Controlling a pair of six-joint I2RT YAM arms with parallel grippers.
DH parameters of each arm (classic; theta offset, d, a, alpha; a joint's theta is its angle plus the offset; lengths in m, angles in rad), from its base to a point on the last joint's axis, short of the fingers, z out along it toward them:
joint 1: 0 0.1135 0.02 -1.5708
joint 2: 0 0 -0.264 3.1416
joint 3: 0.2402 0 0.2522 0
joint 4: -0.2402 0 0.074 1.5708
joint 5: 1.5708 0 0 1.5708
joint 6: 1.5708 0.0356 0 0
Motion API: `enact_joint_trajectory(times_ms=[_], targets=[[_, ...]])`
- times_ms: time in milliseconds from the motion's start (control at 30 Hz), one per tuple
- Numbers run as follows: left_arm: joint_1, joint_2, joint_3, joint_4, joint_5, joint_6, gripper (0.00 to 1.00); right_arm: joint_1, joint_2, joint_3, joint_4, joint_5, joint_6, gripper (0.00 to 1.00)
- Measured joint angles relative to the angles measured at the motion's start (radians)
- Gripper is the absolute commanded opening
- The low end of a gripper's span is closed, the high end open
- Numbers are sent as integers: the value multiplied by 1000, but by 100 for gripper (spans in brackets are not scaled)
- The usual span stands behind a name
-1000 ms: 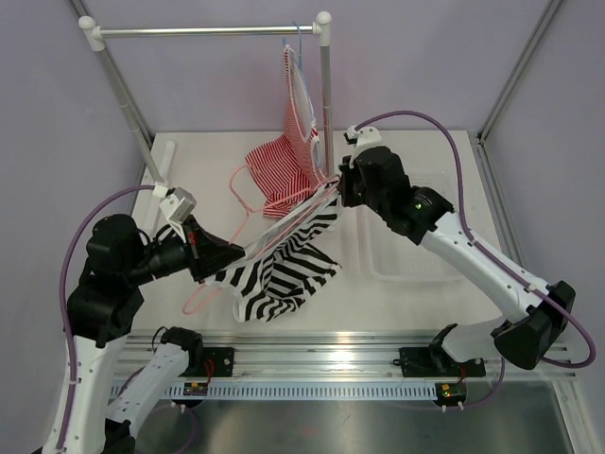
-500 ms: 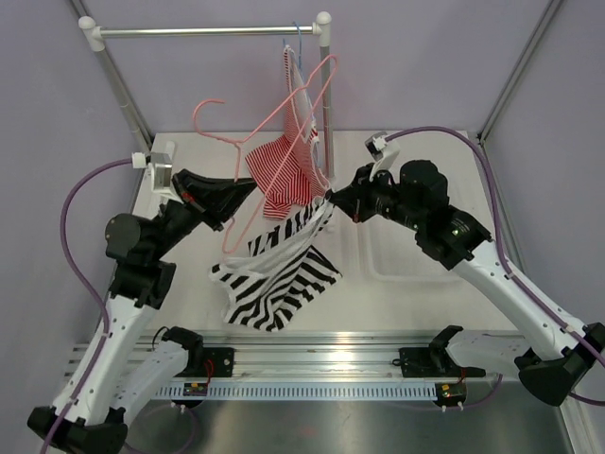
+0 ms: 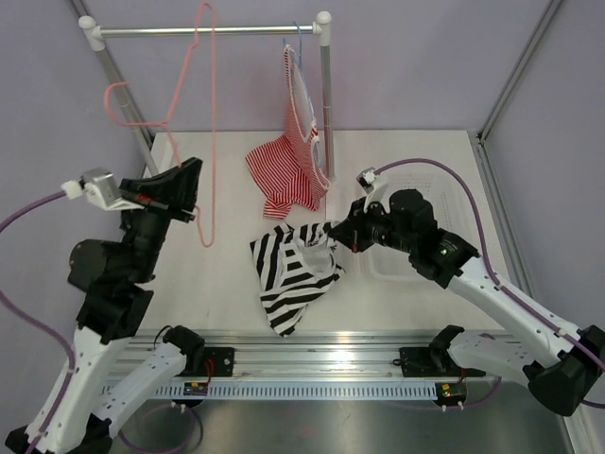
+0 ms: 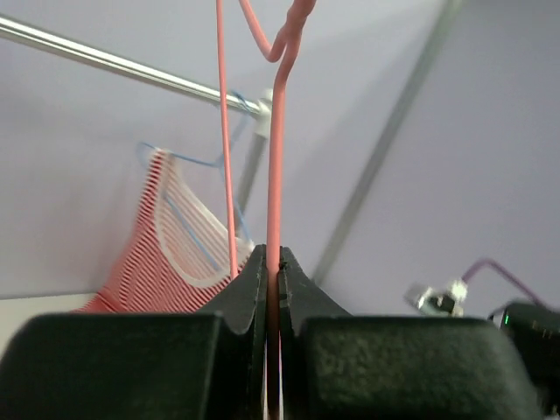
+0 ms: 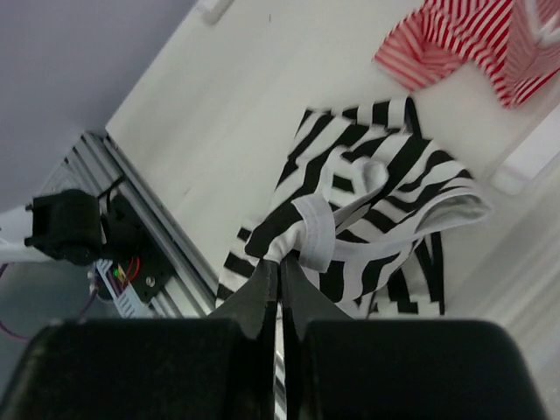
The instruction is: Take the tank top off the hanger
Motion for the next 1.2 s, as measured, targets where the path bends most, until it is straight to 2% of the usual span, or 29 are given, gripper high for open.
enact_joint_trajectory(times_ms=[33,67,100,133,167,333,433,600,767,1033,1200], targets=[[0,-38,11,-48,-48,8,0,11,5,-26,13,0,9,30],[0,-74,16,-100,-94,12,0,30,19,-52,24,0,25,52],[0,-108,17,-153,-137,15,0,54,40,-69,27,5,37,66],[0,-137,17,-213,-177,17,0,81,62,-79,25,16,42,91],[0,-154,16,-268,-211,17,0,109,82,-82,17,34,48,99],[0,-145,19,-560,-317,-3,0,165,93,-44,-63,140,41,99],[0,-49,49,-676,-319,-17,0,164,57,19,-139,236,43,99],[5,187,158,-766,-309,-4,0,164,-64,88,-219,313,45,100],[104,412,369,-775,-195,34,0,164,-158,95,-284,347,48,99],[242,638,666,-712,17,97,0,164,-202,91,-362,390,50,99],[311,799,867,-690,94,115,0,164,-206,89,-371,388,54,99]])
